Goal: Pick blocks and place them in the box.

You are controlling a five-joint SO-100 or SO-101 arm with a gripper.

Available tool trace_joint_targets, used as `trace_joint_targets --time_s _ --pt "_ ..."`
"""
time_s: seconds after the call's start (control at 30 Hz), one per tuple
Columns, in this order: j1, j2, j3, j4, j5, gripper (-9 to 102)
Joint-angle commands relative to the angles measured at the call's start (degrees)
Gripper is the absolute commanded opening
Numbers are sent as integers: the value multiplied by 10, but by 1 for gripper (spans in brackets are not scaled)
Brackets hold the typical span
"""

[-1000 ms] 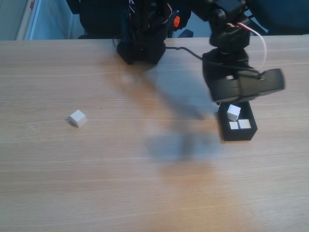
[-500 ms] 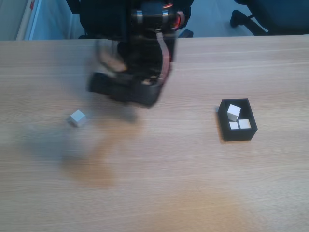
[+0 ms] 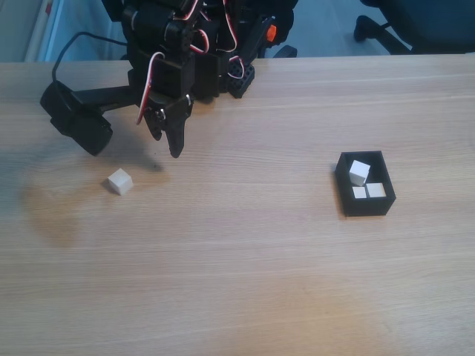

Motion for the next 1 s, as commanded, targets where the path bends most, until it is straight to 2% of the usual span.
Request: trace_joint_targets --time_s 0.0,0.47,0.97 --pt "21 -7 -6 -12 -14 18" --pt "83 -115 -53 -116 -89 19" --pt "115 -229 -153 -159 -134 19"
